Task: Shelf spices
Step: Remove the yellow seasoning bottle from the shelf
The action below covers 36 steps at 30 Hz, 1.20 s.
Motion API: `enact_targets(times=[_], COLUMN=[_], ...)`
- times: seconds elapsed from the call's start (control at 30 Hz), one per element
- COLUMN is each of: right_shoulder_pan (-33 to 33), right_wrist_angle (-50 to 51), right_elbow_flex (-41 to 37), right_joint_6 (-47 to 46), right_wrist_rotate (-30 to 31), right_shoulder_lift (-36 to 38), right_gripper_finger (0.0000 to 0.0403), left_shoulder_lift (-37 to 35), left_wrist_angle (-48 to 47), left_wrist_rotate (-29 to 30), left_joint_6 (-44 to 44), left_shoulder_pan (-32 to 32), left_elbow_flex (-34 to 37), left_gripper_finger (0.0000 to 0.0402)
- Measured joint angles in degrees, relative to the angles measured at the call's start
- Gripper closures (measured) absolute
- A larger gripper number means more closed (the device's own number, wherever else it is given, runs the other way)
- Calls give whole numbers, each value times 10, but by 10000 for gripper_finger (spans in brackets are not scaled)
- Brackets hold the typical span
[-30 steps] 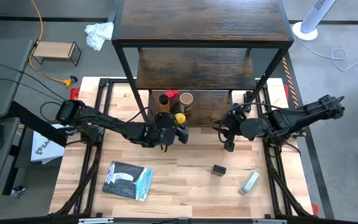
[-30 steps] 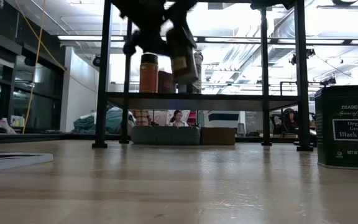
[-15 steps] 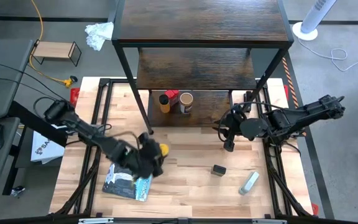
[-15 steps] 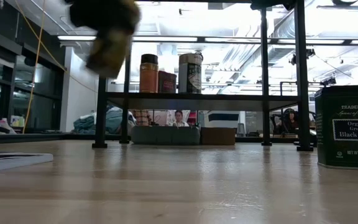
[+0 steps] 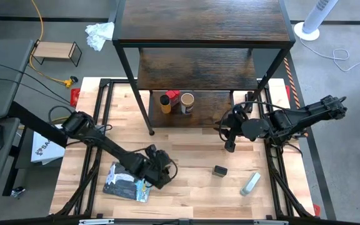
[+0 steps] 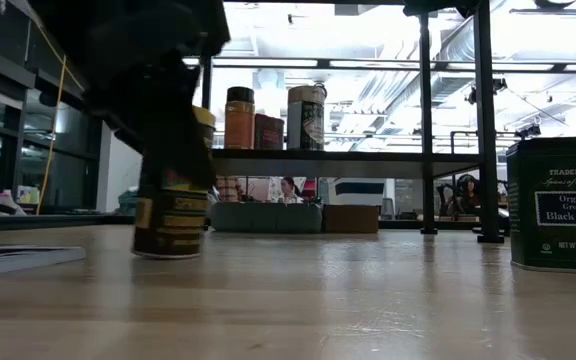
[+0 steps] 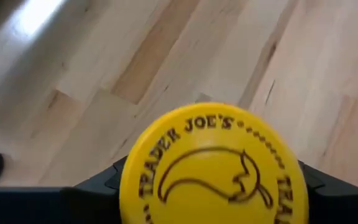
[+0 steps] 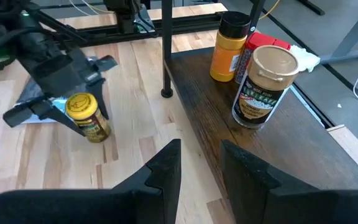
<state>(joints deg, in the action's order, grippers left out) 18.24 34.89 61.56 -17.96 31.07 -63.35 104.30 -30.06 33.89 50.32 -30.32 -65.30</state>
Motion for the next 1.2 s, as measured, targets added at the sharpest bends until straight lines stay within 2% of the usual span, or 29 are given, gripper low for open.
enact_targets(times=[0.47, 0.67, 0.97, 1.1, 1.2], right_shoulder_pan=[0, -13, -22, -22, -25], right_wrist_angle=[0, 1, 2, 3, 7], right_elbow_flex=[0, 0, 0, 0, 0], right_joint_6=[19, 20, 22, 30, 30], right_wrist_rotate=[3, 3, -25, -26, -26], right_shoulder_lift=[0, 0, 0, 0, 0], right_gripper_finger=[297, 297, 297, 297, 297], left_shoulder_lift=[-102, -75, -42, -37, -38], left_wrist_angle=[2, 0, 24, 53, 65], left_wrist_rotate=[-2, -83, -85, -66, -71], left_joint_6=[0, -35, -23, -21, -54], left_shoulder_pan=[35, 58, 80, 80, 80], left_elbow_flex=[0, 0, 0, 0, -1], left_gripper_finger=[172, 172, 172, 172, 172])
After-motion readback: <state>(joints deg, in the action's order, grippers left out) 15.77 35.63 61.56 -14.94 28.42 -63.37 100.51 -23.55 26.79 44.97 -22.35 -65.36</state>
